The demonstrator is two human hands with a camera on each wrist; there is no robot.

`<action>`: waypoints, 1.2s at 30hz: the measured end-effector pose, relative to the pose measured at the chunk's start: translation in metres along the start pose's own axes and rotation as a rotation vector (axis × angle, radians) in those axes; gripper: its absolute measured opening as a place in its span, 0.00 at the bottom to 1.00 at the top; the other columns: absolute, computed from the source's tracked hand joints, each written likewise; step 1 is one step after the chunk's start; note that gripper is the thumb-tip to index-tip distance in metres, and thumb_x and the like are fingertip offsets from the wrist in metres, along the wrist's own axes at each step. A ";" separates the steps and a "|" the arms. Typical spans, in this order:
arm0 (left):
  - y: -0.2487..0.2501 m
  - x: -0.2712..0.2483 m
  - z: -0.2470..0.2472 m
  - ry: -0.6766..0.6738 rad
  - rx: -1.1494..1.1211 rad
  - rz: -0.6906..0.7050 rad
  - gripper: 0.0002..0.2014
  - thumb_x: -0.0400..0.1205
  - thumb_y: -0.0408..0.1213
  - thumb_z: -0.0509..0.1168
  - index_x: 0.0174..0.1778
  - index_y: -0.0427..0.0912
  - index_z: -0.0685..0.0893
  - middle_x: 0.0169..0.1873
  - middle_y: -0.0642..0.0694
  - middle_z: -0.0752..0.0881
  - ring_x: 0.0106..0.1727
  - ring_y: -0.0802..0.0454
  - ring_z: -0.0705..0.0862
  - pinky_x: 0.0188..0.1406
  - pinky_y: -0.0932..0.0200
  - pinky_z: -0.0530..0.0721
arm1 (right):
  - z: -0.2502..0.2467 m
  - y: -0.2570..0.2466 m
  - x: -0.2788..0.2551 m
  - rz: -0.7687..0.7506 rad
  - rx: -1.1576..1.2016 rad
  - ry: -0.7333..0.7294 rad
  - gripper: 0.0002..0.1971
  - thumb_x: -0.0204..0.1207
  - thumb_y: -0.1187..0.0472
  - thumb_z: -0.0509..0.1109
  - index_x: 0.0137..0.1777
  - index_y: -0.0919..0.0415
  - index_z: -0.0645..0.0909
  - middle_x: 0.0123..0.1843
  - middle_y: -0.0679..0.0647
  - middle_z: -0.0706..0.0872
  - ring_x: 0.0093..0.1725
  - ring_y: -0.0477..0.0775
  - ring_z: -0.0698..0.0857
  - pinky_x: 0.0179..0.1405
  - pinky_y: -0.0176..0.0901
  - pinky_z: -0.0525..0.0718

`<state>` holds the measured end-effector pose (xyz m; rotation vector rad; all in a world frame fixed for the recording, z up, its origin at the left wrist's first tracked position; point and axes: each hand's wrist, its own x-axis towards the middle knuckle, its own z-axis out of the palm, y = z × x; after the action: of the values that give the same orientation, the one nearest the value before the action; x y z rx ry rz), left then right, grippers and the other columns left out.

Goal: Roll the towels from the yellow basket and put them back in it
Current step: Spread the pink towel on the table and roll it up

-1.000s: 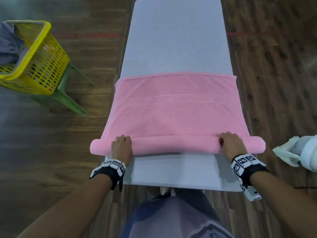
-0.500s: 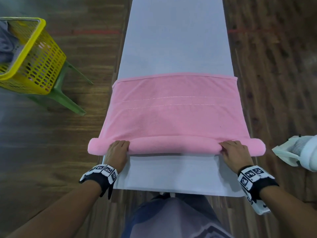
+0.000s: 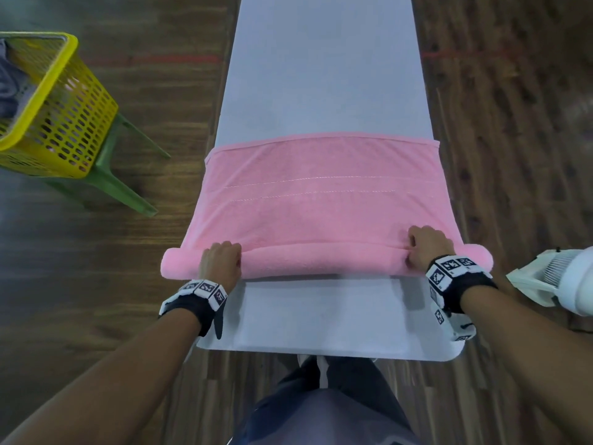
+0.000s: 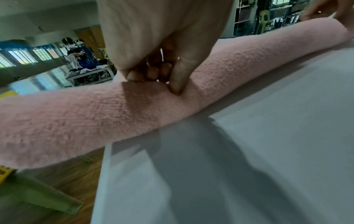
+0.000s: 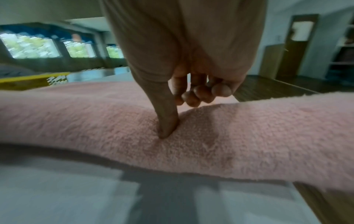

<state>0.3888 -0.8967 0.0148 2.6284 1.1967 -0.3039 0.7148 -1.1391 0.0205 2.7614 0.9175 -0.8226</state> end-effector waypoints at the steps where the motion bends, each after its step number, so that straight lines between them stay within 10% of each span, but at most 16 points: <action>1: 0.001 -0.005 0.006 0.024 -0.022 0.023 0.07 0.71 0.23 0.67 0.36 0.39 0.78 0.36 0.40 0.81 0.38 0.41 0.77 0.36 0.53 0.65 | 0.001 -0.002 -0.002 -0.035 0.005 0.004 0.10 0.69 0.69 0.67 0.36 0.54 0.72 0.49 0.58 0.81 0.55 0.63 0.81 0.51 0.46 0.76; 9: 0.004 -0.047 0.034 0.220 -0.164 0.044 0.21 0.68 0.16 0.67 0.56 0.31 0.78 0.52 0.35 0.79 0.52 0.37 0.76 0.48 0.42 0.81 | 0.057 0.017 -0.036 -0.264 0.032 0.330 0.12 0.66 0.73 0.71 0.50 0.68 0.78 0.47 0.66 0.82 0.45 0.68 0.78 0.42 0.57 0.77; 17: -0.001 -0.026 0.021 0.180 -0.159 0.096 0.20 0.66 0.15 0.67 0.53 0.30 0.83 0.48 0.35 0.85 0.50 0.33 0.81 0.49 0.41 0.80 | 0.066 0.023 -0.039 -0.276 0.258 0.444 0.21 0.69 0.73 0.74 0.64 0.70 0.80 0.61 0.67 0.84 0.59 0.70 0.80 0.63 0.62 0.78; 28: -0.012 -0.069 0.032 0.136 -0.013 0.193 0.21 0.65 0.23 0.71 0.54 0.33 0.82 0.48 0.38 0.85 0.50 0.37 0.82 0.54 0.43 0.81 | 0.088 0.040 -0.084 -0.341 0.132 0.448 0.14 0.71 0.66 0.72 0.57 0.65 0.85 0.52 0.60 0.89 0.52 0.66 0.85 0.58 0.59 0.80; 36: -0.021 -0.079 0.033 -0.038 0.056 0.171 0.12 0.70 0.31 0.68 0.49 0.42 0.83 0.45 0.46 0.86 0.48 0.42 0.81 0.51 0.47 0.75 | 0.087 0.048 -0.098 -0.244 -0.109 0.231 0.18 0.79 0.55 0.57 0.65 0.51 0.82 0.61 0.48 0.86 0.64 0.55 0.79 0.74 0.64 0.61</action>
<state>0.3195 -0.9491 0.0029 2.7376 0.9565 -0.3572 0.6374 -1.2523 -0.0034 2.7241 1.3187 -0.4697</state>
